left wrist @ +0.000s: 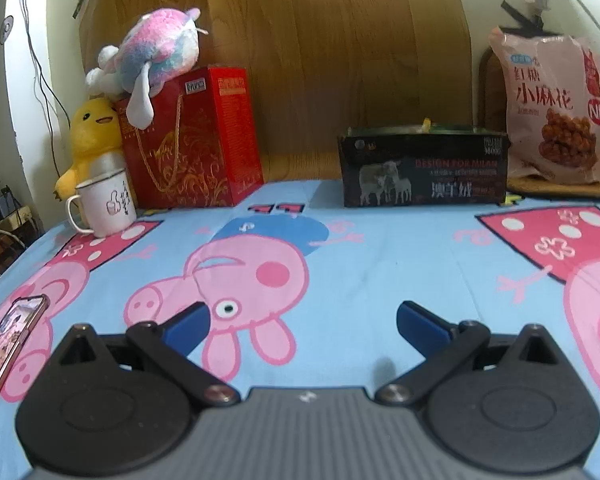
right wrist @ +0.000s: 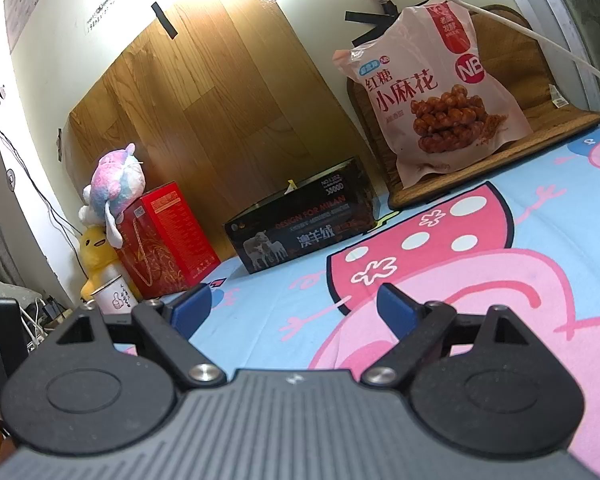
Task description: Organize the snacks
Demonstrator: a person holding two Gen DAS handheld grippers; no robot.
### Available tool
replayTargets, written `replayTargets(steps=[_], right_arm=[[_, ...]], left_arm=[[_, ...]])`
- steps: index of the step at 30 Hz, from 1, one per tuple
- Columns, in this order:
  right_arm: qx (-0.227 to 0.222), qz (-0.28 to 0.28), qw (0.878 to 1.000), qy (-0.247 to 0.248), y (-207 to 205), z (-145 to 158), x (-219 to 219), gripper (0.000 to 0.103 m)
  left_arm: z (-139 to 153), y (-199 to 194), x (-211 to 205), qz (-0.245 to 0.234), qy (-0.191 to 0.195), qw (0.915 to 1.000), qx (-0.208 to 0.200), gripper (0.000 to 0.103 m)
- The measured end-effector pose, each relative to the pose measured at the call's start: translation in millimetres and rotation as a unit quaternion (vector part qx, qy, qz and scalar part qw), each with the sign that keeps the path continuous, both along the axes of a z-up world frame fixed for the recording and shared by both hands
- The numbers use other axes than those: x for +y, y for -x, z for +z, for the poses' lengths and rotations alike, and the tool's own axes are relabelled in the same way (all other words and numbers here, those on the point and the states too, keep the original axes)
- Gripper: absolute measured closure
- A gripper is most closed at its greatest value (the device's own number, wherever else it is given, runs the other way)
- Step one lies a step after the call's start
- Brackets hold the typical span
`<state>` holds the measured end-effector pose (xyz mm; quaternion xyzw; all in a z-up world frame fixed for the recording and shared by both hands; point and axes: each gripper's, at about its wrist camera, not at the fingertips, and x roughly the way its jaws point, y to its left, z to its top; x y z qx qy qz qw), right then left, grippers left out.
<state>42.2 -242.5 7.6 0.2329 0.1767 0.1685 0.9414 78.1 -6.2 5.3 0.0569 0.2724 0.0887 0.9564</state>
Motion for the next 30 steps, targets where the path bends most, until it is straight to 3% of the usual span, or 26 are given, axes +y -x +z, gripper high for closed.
replayTargets(steps=[15,20,30], right_arm=[[-0.009,-0.002,1.000,-0.015,3.0,-0.5,-3.6,0.010],[-0.003,-0.004,1.000,-0.010,0.4,0.2,0.7,0.009],[0.009,-0.032,0.999,0.005,-2.3,0.1,2.1,0.009]], left_arm=[[-7.2,0.4,-0.5,-0.011,0.016,0.9987,0.046,0.000],[-6.7,0.6,6.3,-0.009,0.037,0.9984,0.041,0.000],[-8.1,1.4,-2.1,-0.007,0.011,0.9991,0.039,0.000]])
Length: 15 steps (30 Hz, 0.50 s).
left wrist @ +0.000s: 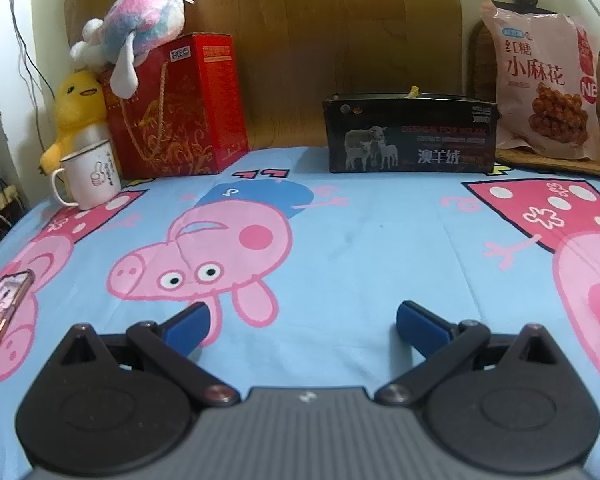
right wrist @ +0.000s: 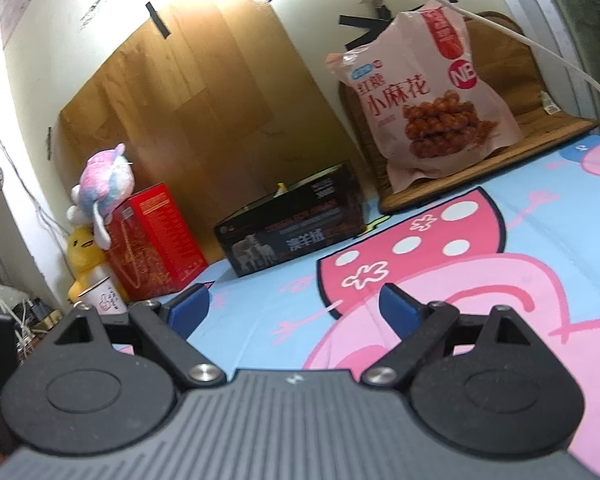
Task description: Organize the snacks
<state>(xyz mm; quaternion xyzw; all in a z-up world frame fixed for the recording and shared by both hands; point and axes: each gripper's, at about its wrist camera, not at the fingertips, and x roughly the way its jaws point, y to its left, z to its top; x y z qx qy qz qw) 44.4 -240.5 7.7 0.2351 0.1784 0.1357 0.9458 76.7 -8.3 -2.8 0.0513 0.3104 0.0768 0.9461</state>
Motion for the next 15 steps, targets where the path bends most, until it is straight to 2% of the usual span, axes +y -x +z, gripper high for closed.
replayTargets(steps=[7,15], right_arm=[[0.000,0.020,0.999,-0.046,0.9,-3.0,-14.4,0.009],[-0.004,0.043,0.995,-0.089,-0.8,-6.0,-25.3,0.008]], left_arm=[[0.5,0.3,-4.1,0.025,-0.025,0.9994,-0.007,0.000],[-0.2,-0.3,-10.5,0.029,-0.045,0.9986,-0.007,0.000]])
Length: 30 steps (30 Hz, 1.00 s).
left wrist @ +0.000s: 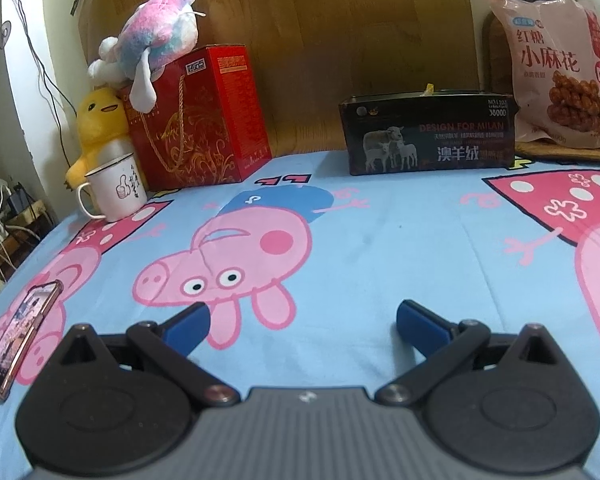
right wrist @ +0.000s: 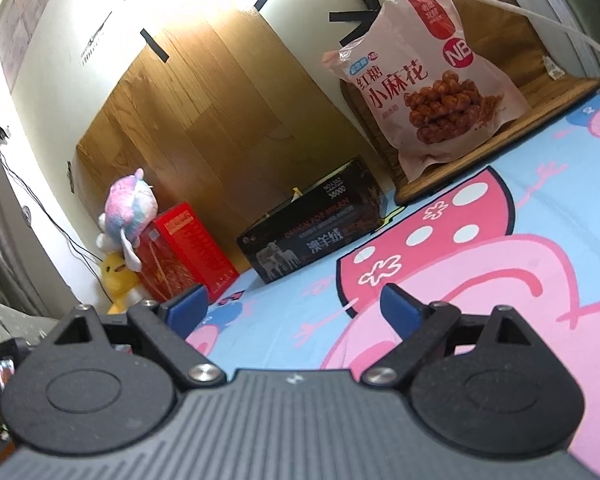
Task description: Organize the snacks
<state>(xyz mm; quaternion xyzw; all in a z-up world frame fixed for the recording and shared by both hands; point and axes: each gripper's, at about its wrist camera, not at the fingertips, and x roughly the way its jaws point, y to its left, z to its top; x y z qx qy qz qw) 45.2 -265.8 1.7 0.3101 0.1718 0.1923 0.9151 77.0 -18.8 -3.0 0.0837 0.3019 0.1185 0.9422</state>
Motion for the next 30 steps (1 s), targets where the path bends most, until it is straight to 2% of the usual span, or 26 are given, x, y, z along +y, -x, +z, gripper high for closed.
replayTargets(steps=[7,17,30], right_arm=[[0.000,0.012,1.000,-0.015,-1.4,-1.6,-2.4,0.008],[0.003,0.009,1.000,-0.016,-3.4,-3.1,-3.5,0.007],[0.019,0.006,0.999,0.029,-6.5,0.4,7.9,0.006]], left_arm=[[-0.2,-0.4,0.4,0.000,0.003,1.0000,0.000,0.000],[0.0,-1.2,8.4,-0.001,0.031,0.9995,0.004,0.000],[-0.6,-1.2,9.5,-0.003,0.036,0.9994,0.004,0.000]])
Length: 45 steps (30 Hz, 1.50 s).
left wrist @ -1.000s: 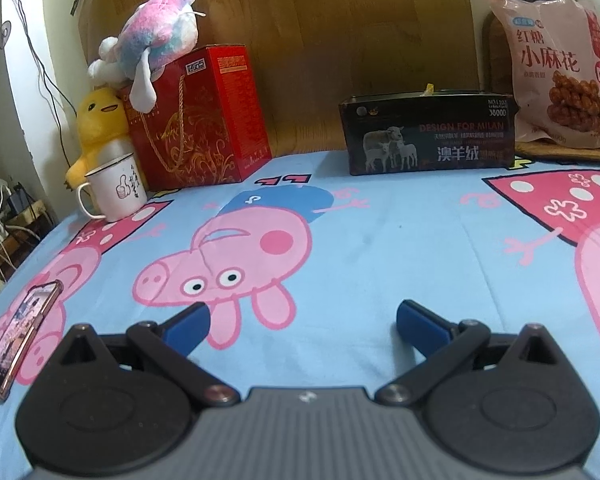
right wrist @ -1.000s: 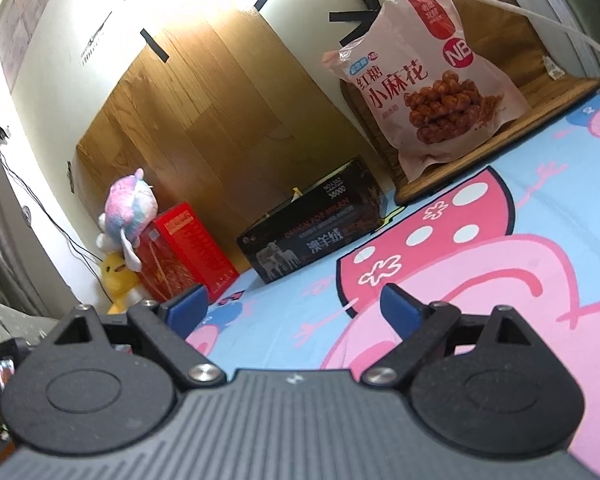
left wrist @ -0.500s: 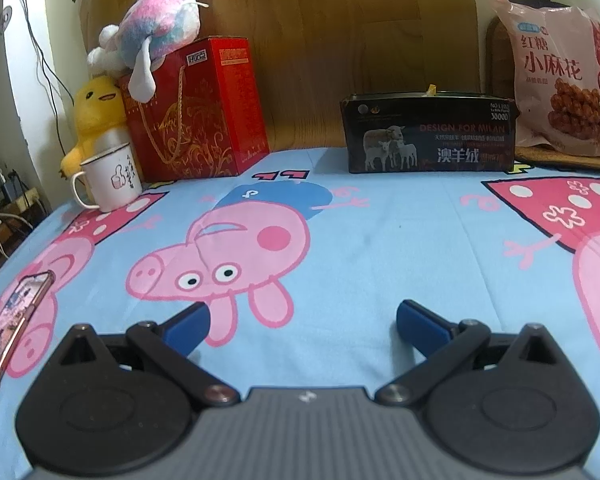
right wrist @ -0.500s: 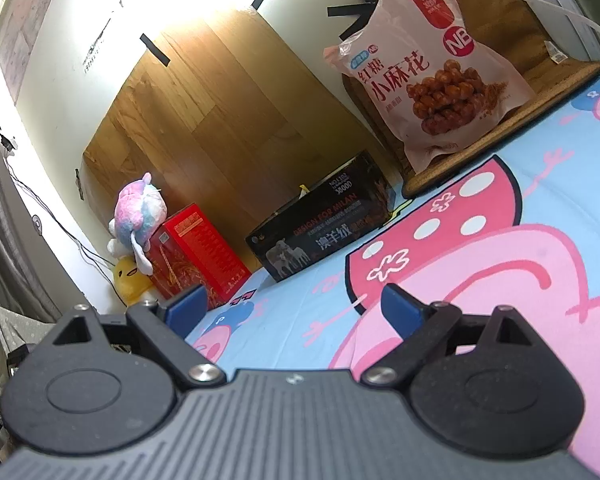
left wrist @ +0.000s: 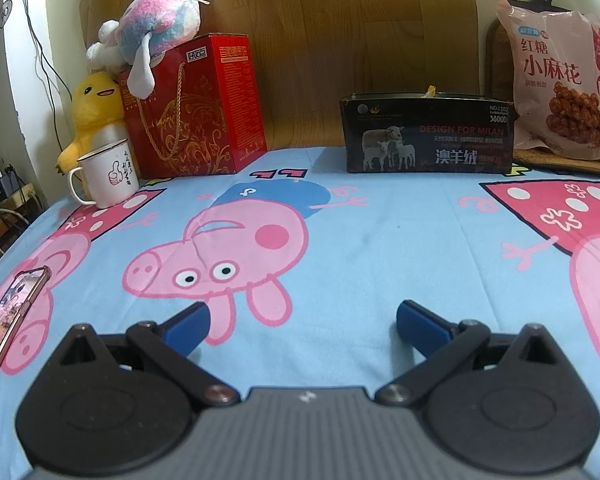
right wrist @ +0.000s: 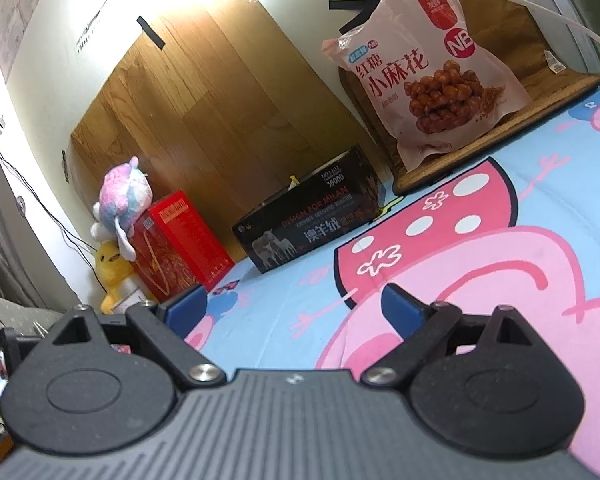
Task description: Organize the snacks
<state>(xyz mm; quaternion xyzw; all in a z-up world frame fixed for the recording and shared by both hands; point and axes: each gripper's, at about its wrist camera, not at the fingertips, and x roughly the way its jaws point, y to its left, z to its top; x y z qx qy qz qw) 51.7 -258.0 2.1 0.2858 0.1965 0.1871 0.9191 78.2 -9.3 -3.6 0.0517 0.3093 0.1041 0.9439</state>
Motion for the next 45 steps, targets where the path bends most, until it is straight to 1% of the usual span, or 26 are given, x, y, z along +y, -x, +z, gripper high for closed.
replayTargets(steps=[4,10,15,23,26,32,34,38,40,43,45], right_arm=[[0.009,-0.002,1.000,0.004,-1.8,-0.8,-0.6,0.005],[0.037,0.008,0.999,-0.011,-8.8,-5.0,-5.0,0.000],[0.061,0.026,0.998,-0.005,-15.9,-7.2,-1.8,0.000],[0.058,0.013,0.998,0.028,-15.3,-5.5,5.1,0.000],[0.061,-0.004,0.997,0.045,-16.2,-4.9,9.8,0.000],[0.059,-0.012,0.997,0.052,-17.5,-5.7,11.9,0.000],[0.056,-0.012,0.997,0.059,-16.6,-5.3,12.8,0.000],[0.044,-0.022,0.998,0.045,-9.7,-6.3,10.9,0.000],[0.049,-0.030,0.997,0.052,-10.4,-5.8,11.8,0.000],[0.051,-0.028,0.996,0.066,-11.4,-5.4,13.5,0.000],[0.051,-0.031,0.996,0.073,-11.2,-5.1,14.2,0.000]], left_arm=[[-0.1,-0.6,0.4,-0.002,0.005,1.0000,0.001,0.000],[-0.1,-0.6,3.4,-0.003,0.018,0.9998,0.003,0.000],[-0.4,-0.8,6.3,-0.004,0.030,0.9995,0.004,0.000],[1.3,2.5,1.3,-0.019,0.021,0.9996,-0.005,0.000],[3.4,7.7,1.4,-0.029,0.024,0.9991,-0.022,0.000],[7.1,11.4,5.0,-0.041,0.046,0.9974,-0.038,0.000],[8.4,12.6,5.6,-0.032,0.041,0.9976,-0.046,0.000],[8.4,10.5,5.8,-0.030,0.037,0.9980,-0.042,0.000],[7.2,8.7,4.5,-0.025,0.029,0.9987,-0.035,0.000],[4.9,4.5,0.5,-0.023,0.015,0.9995,-0.017,0.000],[4.1,4.2,-0.6,-0.024,0.010,0.9996,-0.013,0.000]])
